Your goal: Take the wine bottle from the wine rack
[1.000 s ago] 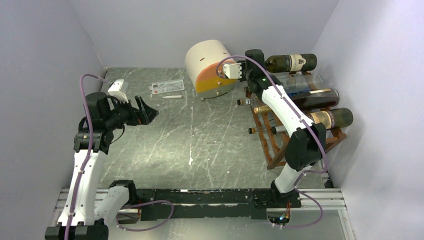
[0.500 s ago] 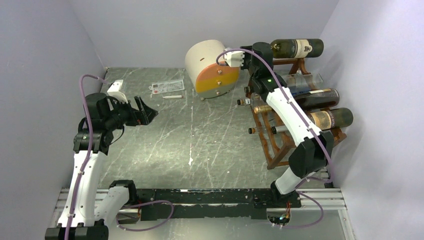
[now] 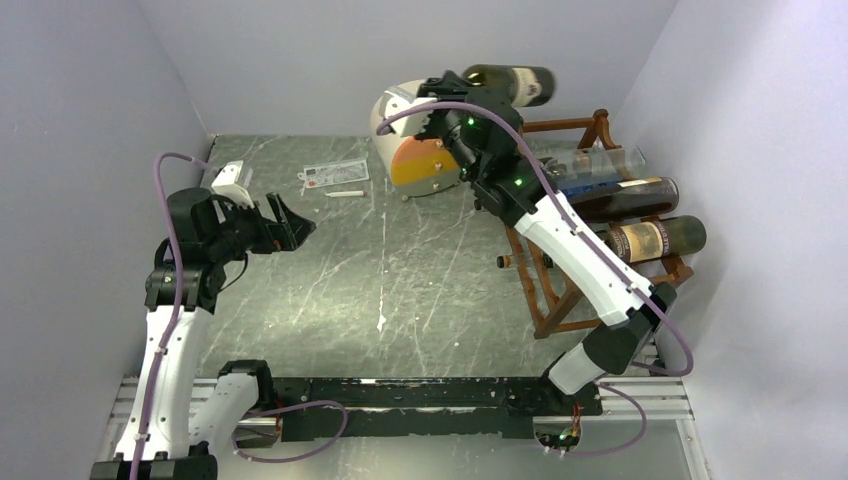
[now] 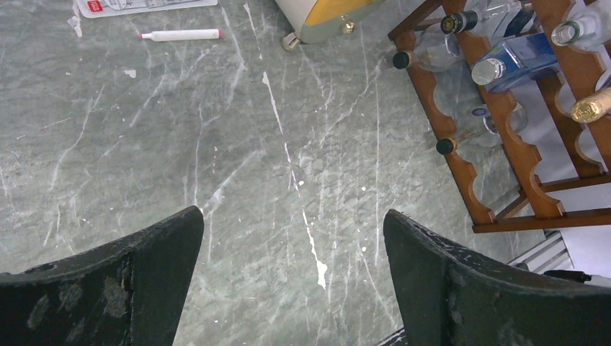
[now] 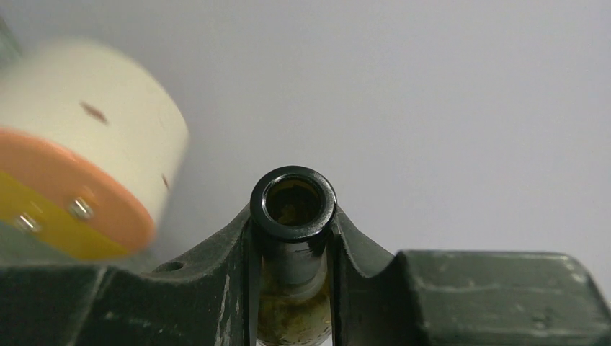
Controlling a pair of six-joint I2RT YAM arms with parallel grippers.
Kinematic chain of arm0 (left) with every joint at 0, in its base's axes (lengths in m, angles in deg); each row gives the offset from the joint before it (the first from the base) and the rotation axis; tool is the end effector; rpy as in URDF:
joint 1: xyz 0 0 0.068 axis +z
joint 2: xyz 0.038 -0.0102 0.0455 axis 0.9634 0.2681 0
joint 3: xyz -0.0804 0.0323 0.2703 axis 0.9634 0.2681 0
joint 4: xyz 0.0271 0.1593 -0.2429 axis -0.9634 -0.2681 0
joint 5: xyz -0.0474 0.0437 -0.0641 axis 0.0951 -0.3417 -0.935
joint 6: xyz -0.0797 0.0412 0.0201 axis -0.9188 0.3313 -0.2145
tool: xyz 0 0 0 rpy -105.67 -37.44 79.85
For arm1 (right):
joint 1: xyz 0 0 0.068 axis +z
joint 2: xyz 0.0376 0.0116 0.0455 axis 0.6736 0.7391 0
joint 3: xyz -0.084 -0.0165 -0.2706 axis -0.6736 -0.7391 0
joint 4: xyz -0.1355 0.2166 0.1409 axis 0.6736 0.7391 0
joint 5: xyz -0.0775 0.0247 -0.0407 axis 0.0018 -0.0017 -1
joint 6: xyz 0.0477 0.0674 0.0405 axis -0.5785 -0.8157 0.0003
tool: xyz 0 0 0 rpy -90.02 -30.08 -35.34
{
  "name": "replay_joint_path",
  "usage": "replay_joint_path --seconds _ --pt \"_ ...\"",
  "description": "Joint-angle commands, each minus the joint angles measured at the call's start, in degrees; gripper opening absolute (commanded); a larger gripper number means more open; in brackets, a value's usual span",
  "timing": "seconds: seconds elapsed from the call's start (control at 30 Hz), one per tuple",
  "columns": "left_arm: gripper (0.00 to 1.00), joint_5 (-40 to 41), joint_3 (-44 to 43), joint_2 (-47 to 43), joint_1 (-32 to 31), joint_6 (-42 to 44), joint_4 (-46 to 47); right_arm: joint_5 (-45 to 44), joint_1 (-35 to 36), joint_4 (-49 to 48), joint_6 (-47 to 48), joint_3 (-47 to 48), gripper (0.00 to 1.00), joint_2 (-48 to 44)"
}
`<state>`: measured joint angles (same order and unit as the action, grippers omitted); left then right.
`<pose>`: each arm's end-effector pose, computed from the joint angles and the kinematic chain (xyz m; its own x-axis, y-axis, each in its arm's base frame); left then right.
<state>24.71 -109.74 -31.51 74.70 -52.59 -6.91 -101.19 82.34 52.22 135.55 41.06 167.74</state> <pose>0.2333 -0.0379 0.3526 -0.5305 -0.2734 -0.8024 0.2733 0.8409 -0.4672 0.3419 0.2532 0.5052 0.3637 -0.8953 -0.2571 -0.0771 0.2461 -0.9662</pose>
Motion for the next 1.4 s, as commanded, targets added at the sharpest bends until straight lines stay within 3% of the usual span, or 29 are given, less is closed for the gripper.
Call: replay_joint_path --seconds 0.0,0.2,0.33,0.43,0.57,0.9,1.37 --pt "0.98 1.19 -2.47 -2.41 -0.25 -1.17 -1.65 1.44 6.43 -4.19 -9.44 7.93 0.00 -1.12" --pt "0.98 1.84 -2.10 -4.75 -0.25 -2.50 -4.42 3.00 15.94 -1.72 -23.68 12.72 0.00 0.59" --pt "0.98 5.07 -2.00 -7.58 -0.25 -4.65 -6.91 9.32 16.89 -2.12 -43.82 13.63 0.00 1.49" --pt "0.98 9.27 -2.65 -10.07 -0.25 -6.05 -9.13 13.66 16.88 -9.96 -56.43 6.86 0.00 0.99" --pt "0.98 15.53 -4.21 -14.02 -0.25 -8.28 -12.35 15.78 16.93 -20.68 -66.44 -0.19 0.00 2.38" --pt "0.98 23.43 -4.20 -23.68 -0.25 -10.31 -15.65 10.94 16.68 -30.56 -71.72 -1.67 0.00 11.60" --pt "0.98 20.28 6.16 -27.15 -0.25 -9.72 -10.75 12.90 11.61 -29.47 -78.59 7.86 0.00 25.63"
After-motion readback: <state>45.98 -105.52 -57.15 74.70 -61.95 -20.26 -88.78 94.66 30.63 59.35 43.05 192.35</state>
